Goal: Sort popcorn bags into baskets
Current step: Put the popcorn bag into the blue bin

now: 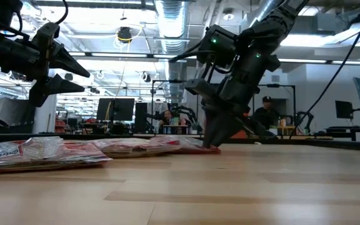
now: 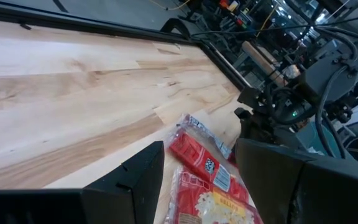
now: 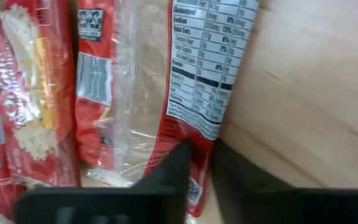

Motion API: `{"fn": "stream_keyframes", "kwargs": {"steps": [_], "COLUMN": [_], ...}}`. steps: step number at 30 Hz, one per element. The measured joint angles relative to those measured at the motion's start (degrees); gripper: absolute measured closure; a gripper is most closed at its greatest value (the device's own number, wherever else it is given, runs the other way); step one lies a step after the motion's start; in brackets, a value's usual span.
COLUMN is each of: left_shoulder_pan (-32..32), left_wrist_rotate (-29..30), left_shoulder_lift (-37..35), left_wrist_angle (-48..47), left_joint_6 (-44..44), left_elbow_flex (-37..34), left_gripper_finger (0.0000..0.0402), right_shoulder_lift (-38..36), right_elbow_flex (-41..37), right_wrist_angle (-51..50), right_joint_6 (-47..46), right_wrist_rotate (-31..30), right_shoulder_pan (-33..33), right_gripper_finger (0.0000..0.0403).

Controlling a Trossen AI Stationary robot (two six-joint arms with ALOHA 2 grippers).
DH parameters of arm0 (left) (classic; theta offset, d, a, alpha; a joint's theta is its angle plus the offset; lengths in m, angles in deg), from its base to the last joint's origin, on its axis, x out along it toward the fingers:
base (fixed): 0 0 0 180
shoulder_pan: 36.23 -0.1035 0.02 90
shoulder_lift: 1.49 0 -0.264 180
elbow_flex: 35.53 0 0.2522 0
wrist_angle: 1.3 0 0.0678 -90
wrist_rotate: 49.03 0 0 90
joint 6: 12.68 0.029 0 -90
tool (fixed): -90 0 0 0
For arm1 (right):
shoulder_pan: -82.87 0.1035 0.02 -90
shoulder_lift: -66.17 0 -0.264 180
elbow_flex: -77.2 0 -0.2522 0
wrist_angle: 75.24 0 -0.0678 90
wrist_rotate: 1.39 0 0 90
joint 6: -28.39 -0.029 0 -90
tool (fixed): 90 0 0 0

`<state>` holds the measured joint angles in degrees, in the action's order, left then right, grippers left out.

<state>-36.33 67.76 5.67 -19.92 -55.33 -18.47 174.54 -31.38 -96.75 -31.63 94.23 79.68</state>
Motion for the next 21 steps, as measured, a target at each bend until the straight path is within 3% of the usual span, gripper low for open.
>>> {"fn": "stream_keyframes", "kwargs": {"steps": [3, 9, 21], "left_shoulder_pan": [0.0, 0.0, 0.0], "left_wrist_rotate": [0.0, -0.02, 0.0], "left_shoulder_lift": [0.0, 0.0, 0.0], "left_wrist_angle": [0.0, 0.0, 0.0], "left_joint_6": [0.0, 0.0, -0.02], "left_elbow_flex": [0.0, 0.0, 0.0], "left_gripper_finger": [0.0214, 0.0215, 0.0215], "right_shoulder_lift": [0.04, -2.79, -18.45], "right_elbow_flex": [0.06, -0.19, -0.1], "right_wrist_angle": [0.81, 0.26, -9.84], "right_joint_6": [1.43, 1.77, 1.18], "right_wrist_rotate": [-0.58, -0.35, -2.86], "right_shoulder_pan": [0.19, 0.32, 5.3], "right_gripper_finger": [0.0389, 0.0395, 0.0397]}}
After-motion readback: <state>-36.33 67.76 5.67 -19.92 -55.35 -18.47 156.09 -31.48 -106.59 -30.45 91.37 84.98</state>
